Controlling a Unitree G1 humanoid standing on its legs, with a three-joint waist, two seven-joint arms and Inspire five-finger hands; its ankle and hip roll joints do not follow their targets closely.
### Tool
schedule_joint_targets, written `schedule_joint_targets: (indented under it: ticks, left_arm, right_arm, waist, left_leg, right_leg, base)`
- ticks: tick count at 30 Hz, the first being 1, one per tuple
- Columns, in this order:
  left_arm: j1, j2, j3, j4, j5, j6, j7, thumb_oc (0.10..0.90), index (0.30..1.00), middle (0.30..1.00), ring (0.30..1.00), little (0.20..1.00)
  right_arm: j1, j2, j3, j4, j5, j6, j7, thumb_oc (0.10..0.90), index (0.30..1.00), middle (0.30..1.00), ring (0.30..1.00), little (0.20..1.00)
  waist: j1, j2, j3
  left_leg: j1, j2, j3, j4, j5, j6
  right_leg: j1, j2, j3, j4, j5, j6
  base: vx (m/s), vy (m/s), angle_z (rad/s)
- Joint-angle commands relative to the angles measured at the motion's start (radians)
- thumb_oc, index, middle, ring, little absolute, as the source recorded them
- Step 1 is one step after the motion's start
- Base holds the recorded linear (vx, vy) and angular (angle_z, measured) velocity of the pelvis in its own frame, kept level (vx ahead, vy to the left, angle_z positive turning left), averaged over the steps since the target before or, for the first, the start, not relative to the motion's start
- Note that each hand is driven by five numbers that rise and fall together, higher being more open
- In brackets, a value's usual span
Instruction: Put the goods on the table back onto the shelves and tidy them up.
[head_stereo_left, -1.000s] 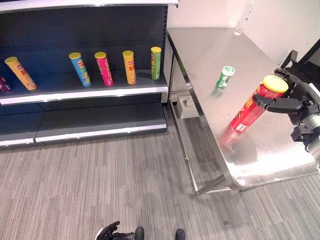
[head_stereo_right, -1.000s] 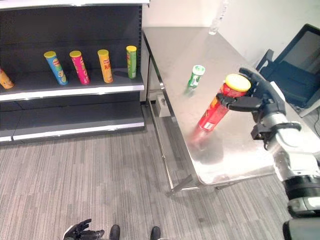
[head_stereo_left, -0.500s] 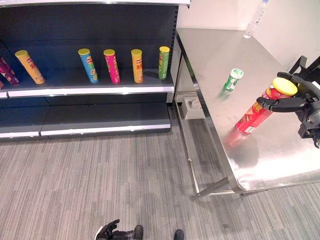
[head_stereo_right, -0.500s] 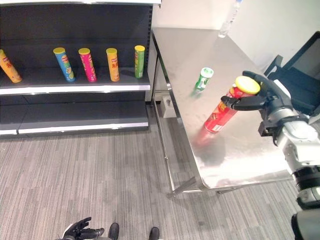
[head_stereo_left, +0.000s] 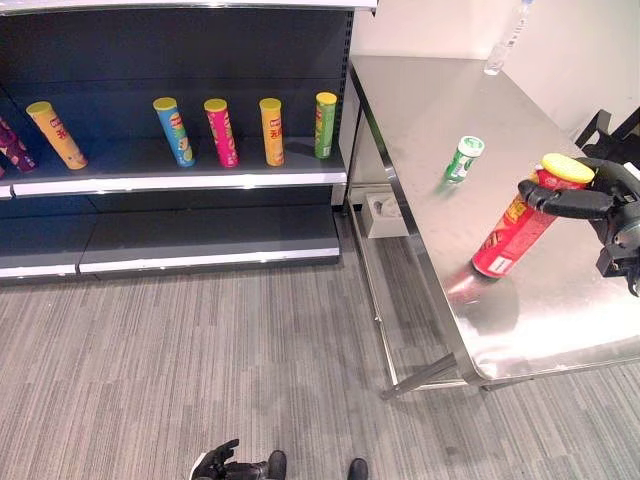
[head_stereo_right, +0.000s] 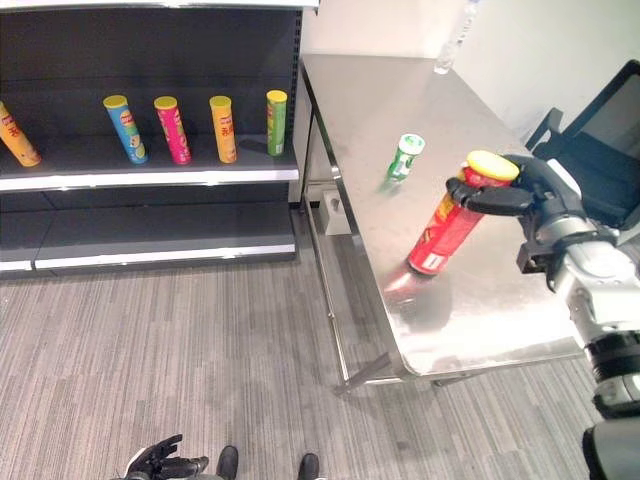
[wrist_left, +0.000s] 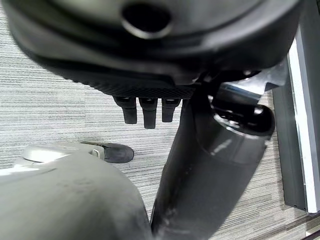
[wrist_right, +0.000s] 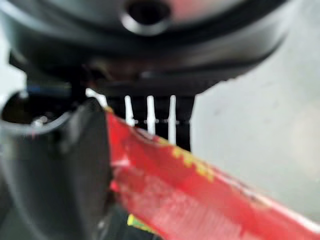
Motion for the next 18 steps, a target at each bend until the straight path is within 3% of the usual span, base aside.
schedule_joint_targets:
  ticks: [1,8,11,14,15,17,18]
  left_arm:
    - [0.012,0.055,-0.047,0.025,-0.013,-0.006,0.014,0.8,0.9,0.9,0.9,0.9]
    - [0.027,0.051,-0.006,-0.01,-0.037,-0.013,0.026,0.8,0.9,0.9,0.9,0.9]
    - [0.013,0.066,0.026,-0.06,-0.067,-0.026,0.036,0.8,0.9,0.9,0.9,0.9]
    - [0.015,0.063,0.036,-0.09,-0.084,-0.029,0.035,0.8,0.9,0.9,0.9,0.9]
    - [0.017,0.061,0.04,-0.109,-0.094,-0.032,0.037,0.8,0.9,0.9,0.9,0.9]
    - [0.024,0.067,0.057,-0.137,-0.109,-0.041,0.042,0.8,0.9,0.9,0.9,0.9]
    - [0.025,0.069,0.056,-0.138,-0.109,-0.041,0.042,0.8,0.9,0.9,0.9,0.9]
  right_arm:
    - [-0.101,-0.01,-0.111,-0.06,0.02,-0.097,-0.057,0.4,0.3,0.3,0.3,0.3]
    - [-0.014,0.012,-0.223,-0.23,0.01,-0.147,-0.09,0.4,0.3,0.3,0.3,0.3]
    - [0.034,0.02,-0.316,-0.362,-0.024,-0.195,-0.116,0.4,0.3,0.3,0.3,0.3]
    - [0.084,0.033,-0.388,-0.419,-0.038,-0.21,-0.13,0.4,0.3,0.3,0.3,0.3]
    - [0.119,0.036,-0.418,-0.445,-0.052,-0.21,-0.133,0.4,0.3,0.3,0.3,0.3]
    - [0.169,0.049,-0.471,-0.514,-0.07,-0.22,-0.138,0.4,0.3,0.3,0.3,0.3]
    - [0.175,0.05,-0.477,-0.517,-0.07,-0.219,-0.139,0.4,0.3,0.3,0.3,0.3]
  waist:
    - [0.031,-0.062,-0.052]
    - [0.035,-0.053,-0.048]
    - [0.046,-0.065,0.014]
    - [0.047,-0.063,0.036]
    - [0.045,-0.062,0.039]
    - [0.048,-0.066,0.038]
    - [0.05,-0.066,0.036]
  left_leg:
    - [0.034,0.012,0.094,0.003,-0.09,-0.041]
    - [0.042,0.017,0.089,0.003,-0.095,-0.039]
    - [-0.073,0.009,0.079,0.173,-0.128,-0.049]
    - [-0.146,0.005,0.07,0.279,-0.132,-0.069]
    - [-0.172,0.031,0.067,0.295,-0.113,-0.084]
    - [-0.202,0.138,0.03,0.217,-0.05,-0.093]
    - [-0.198,0.141,0.031,0.208,-0.046,-0.096]
  right_leg:
    - [0.018,-0.026,0.05,0.006,-0.06,0.064]
    - [0.019,-0.021,0.056,0.006,-0.066,0.062]
    - [0.014,-0.039,0.052,0.014,-0.075,0.046]
    - [0.017,-0.048,0.037,0.013,-0.081,0.039]
    - [0.021,-0.052,0.029,0.012,-0.085,0.042]
    - [0.022,-0.079,0.04,0.01,-0.097,0.065]
    - [0.021,-0.077,0.04,0.011,-0.098,0.063]
  base:
    - [0.0,0.0,0.0]
    - [0.0,-0.027,0.0]
    - [-0.12,-0.056,0.07]
    - [-0.04,0.044,0.37]
    - [0.15,0.23,0.57]
    - [0.18,0.275,0.51]
    - [0.11,0.216,0.3]
